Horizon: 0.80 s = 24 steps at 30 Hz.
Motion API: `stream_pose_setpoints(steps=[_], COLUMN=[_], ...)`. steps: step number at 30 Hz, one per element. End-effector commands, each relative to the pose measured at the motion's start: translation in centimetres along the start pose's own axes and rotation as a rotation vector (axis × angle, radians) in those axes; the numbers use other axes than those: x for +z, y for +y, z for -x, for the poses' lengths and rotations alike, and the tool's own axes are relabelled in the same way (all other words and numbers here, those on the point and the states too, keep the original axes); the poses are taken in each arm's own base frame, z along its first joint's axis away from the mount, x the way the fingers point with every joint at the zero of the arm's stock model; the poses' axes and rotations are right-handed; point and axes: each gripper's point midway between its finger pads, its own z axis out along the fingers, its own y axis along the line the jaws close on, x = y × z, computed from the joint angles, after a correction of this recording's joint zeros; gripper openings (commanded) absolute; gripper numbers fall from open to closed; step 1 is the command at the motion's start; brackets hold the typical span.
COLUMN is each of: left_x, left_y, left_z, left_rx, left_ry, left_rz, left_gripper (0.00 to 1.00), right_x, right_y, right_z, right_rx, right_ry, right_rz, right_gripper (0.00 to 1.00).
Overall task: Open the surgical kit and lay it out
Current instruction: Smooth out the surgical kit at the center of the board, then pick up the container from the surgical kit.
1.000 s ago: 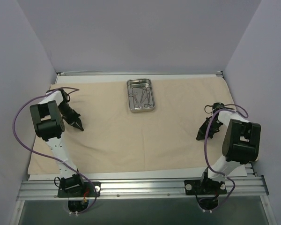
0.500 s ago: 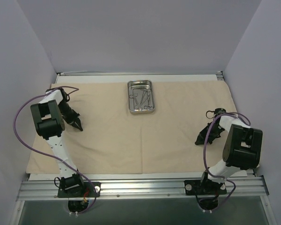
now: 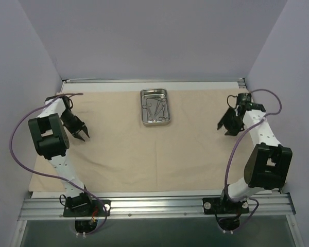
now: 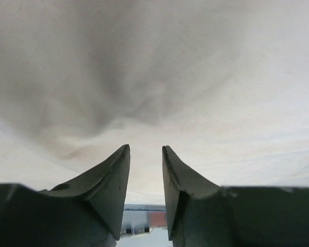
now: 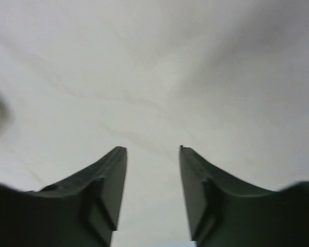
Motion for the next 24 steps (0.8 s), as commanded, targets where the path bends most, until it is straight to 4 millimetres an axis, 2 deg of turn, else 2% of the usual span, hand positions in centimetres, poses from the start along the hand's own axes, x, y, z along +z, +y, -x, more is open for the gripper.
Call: stream_pose_setpoints(steps=[1,3,4,5,6,7,8,9,11,12,14,15,16,17,18,19,20,21,22,24], left_x=[-4.7,-6.0,-6.7,-7.0,-7.2,-7.6,-7.9,-7.9,-8.2,-8.1,-8.1,-7.9,-7.9,-8.0,-8.0,-8.0,-8.1,-8.0,-7.9,-7.8], left_y=[-2.5,-4.0,-4.9,-6.2,-7.1,-8.3,-9.2,-10.6,-12.6,-13.5,-14.5,-15.5,-15.7,-16.0,-16.1,-16.3,-16.4,-16.4,-16.4,-16.2], left_z=[2.0,1.7,1.8,1.2,0.8,0.6,0.0,-1.0,-2.1,-3.1,-4.1,-5.5,-5.8,-6.2,-6.6,-6.9,-7.2,-7.4,-7.6,-7.6], left_rx=[0.021,0.065,0.101,0.146,0.179,0.22,0.252,0.303,0.376,0.409,0.45,0.493,0.508,0.524,0.531,0.543,0.548,0.552,0.557,0.558], left_ry=[-0.194,-0.222,-0.243,-0.25,-0.249,-0.263,-0.268,-0.266,-0.268,-0.26,-0.246,-0.237,-0.239,-0.241,-0.239,-0.239,-0.237,-0.237,-0.233,-0.229], left_rz=[-0.122,-0.164,-0.18,-0.195,-0.217,-0.239,-0.259,-0.279,-0.332,-0.338,-0.377,-0.375,-0.374,-0.379,-0.377,-0.376,-0.381,-0.378,-0.37,-0.36], left_gripper=[0.42,0.45,0.45,0.46,0.46,0.48,0.48,0.49,0.5,0.5,0.5,0.5,0.5,0.5,0.5,0.5,0.5,0.5,0.5,0.5], right_x=[-2.1,-2.8,-1.6,-1.6,-1.1,-0.8,-0.8,-0.3,0.3,1.2,2.2,4.0,3.8,4.3,5.9,5.9,6.4,8.0,8.0,9.7], right_y=[6.9,12.0,13.8,16.6,18.7,20.0,21.9,23.7,25.7,26.8,27.9,28.3,29.5,29.8,30.1,30.8,30.8,30.6,31.2,30.9], right_z=[2.5,4.2,4.0,3.7,4.3,4.3,3.4,3.9,3.1,3.6,3.2,2.4,2.9,2.7,1.9,2.4,2.0,1.5,1.6,0.9], right_rx=[-0.199,-0.268,-0.303,-0.354,-0.38,-0.41,-0.45,-0.475,-0.539,-0.549,-0.57,-0.581,-0.585,-0.593,-0.604,-0.605,-0.606,-0.604,-0.609,-0.61], right_ry=[-0.131,-0.201,-0.187,-0.197,-0.195,-0.194,-0.179,-0.184,-0.189,-0.194,-0.167,-0.138,-0.154,-0.144,-0.117,-0.136,-0.115,-0.087,-0.097,-0.065], right_rz=[0.142,0.275,0.294,0.355,0.375,0.388,0.418,0.432,0.426,0.422,0.425,0.406,0.422,0.418,0.402,0.402,0.388,0.366,0.367,0.338], right_gripper=[0.5,0.6,0.62,0.64,0.66,0.66,0.67,0.67,0.68,0.68,0.69,0.69,0.69,0.69,0.68,0.68,0.67,0.64,0.63,0.57])
